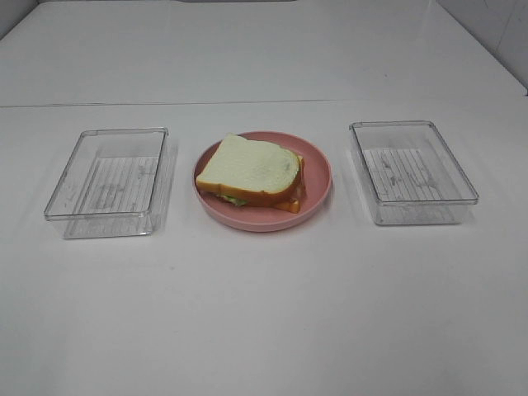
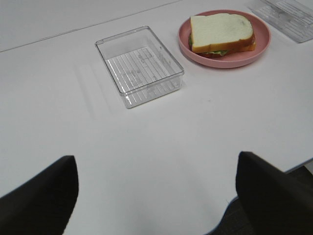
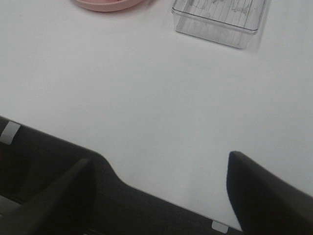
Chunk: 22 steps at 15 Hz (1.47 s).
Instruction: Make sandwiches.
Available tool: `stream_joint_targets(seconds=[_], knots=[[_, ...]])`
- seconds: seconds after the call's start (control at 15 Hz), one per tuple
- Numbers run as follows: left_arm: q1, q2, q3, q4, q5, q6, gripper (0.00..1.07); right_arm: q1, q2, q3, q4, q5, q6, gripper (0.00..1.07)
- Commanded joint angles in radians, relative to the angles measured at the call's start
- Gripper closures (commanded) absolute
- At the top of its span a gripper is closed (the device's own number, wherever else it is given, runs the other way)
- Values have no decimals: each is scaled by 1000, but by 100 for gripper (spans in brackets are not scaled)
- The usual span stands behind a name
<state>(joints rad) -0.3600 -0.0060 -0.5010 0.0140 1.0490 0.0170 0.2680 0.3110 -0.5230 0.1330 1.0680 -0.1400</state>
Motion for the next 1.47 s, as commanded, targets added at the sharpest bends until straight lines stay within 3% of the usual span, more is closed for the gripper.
stream_joint_targets(seconds=[0.07, 1.2, 1.33, 1.47], knots=[[-3, -23, 2, -35, -9, 34, 24, 0, -84, 9, -9, -8, -24, 37], [-3, -20, 1, -33, -9, 32, 24, 0, -104, 16, -5, 0, -23, 37], [40, -20, 1, -33, -9, 32, 24, -25, -106, 16, -2, 0, -23, 37], [145, -20, 1, -33, -9, 32, 24, -104, -127, 16, 0, 0, -23, 37]])
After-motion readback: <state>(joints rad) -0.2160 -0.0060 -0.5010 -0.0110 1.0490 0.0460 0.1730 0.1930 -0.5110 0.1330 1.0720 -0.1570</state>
